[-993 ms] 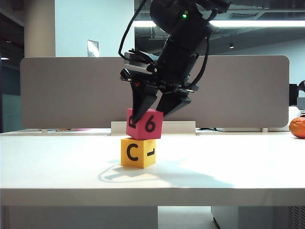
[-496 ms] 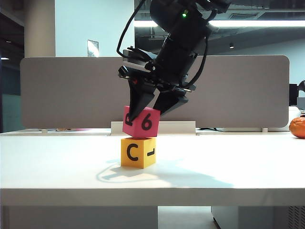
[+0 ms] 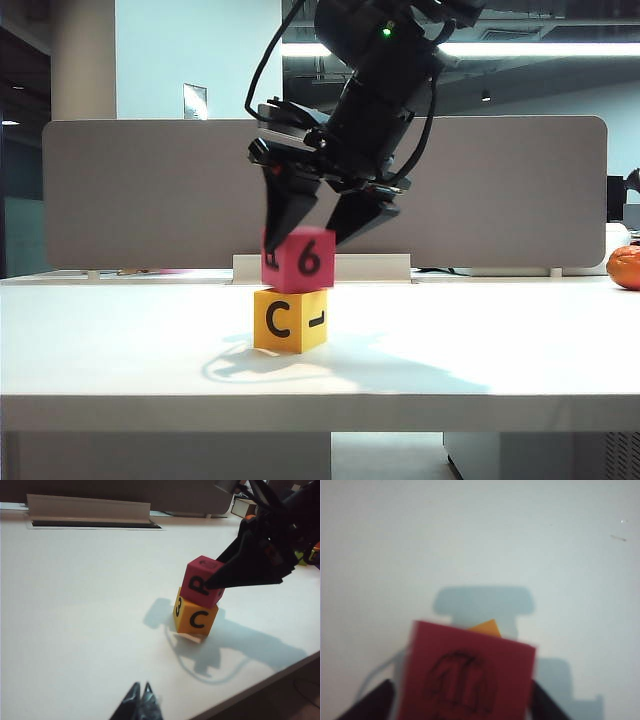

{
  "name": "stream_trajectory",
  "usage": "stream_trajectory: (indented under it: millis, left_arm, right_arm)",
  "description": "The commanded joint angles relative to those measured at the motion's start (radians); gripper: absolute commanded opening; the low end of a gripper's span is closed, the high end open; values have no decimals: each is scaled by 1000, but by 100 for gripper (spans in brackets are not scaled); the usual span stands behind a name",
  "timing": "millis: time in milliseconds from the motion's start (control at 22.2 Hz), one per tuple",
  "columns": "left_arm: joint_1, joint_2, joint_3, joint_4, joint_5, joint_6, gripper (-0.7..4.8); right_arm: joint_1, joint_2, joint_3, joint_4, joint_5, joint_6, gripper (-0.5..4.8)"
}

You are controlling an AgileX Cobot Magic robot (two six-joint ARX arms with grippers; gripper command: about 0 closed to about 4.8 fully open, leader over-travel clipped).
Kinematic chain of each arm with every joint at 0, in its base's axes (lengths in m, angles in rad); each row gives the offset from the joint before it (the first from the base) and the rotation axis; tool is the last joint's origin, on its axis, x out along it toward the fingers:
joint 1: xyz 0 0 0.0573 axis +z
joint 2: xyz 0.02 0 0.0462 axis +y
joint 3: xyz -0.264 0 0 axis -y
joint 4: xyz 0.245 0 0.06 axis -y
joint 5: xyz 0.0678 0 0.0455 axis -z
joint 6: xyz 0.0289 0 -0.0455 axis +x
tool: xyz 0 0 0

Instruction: Stack one letter block on top of another letter block.

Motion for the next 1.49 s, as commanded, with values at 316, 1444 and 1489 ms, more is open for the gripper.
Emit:
stream_trajectory:
  millis: [316, 1444, 1489]
  left_arm:
    - [2, 1, 4, -5, 5, -3, -6]
    - [2, 1, 3, -5, 11, -6, -6]
    - [2, 1, 3, -5, 11, -6, -6]
  right_arm:
    - [2, -3, 4, 50, 0, 4, 440]
    - [-186, -318, 2, -6, 88, -49, -6]
    - [-200, -331, 2, -18, 88, -60, -6]
